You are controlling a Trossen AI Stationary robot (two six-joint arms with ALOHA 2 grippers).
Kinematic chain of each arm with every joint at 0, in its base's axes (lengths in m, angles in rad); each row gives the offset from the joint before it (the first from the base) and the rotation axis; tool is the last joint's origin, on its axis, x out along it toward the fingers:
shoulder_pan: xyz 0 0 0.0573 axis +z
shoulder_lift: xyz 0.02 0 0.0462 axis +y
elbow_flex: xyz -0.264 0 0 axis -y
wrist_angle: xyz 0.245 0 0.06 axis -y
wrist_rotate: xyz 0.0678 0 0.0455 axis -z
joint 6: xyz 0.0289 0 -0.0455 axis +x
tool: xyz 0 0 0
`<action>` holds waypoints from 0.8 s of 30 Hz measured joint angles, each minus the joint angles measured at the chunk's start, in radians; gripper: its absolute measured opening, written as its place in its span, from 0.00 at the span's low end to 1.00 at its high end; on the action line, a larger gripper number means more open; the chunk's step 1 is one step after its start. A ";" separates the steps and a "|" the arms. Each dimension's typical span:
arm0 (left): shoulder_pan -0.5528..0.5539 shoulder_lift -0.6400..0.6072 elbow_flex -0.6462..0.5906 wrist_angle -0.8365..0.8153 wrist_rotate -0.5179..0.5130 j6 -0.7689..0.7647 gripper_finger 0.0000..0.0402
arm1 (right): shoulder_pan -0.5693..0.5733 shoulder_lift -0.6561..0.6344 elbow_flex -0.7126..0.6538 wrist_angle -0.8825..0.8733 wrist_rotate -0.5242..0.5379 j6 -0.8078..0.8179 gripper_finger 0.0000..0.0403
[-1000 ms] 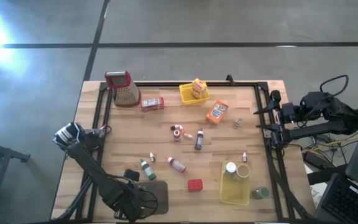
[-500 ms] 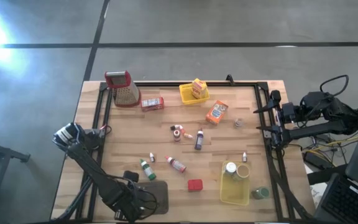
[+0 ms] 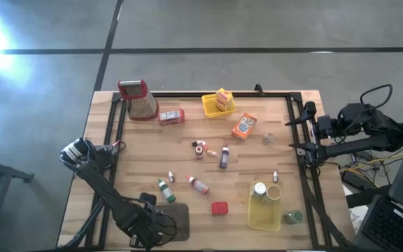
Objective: Pick & Place Kitchen Items
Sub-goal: Put the small violet food coloring bottle into the black bin
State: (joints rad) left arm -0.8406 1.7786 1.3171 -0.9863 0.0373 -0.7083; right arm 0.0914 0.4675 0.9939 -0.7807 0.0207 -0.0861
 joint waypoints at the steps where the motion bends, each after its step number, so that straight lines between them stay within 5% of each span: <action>1: 0.000 0.000 -0.003 0.005 0.003 0.000 0.19 | 0.000 0.000 0.000 0.000 0.000 0.001 0.83; 11: 0.001 0.000 -0.015 0.026 0.010 0.000 0.19 | 0.000 0.000 0.000 0.000 0.000 0.002 0.90; 24: 0.002 0.000 -0.066 0.080 0.011 -0.001 0.19 | 0.000 0.000 0.000 0.000 0.000 0.001 0.81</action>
State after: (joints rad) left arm -0.8387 1.7786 1.2509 -0.9063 0.0483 -0.7097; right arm 0.0914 0.4675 0.9939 -0.7807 0.0204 -0.0848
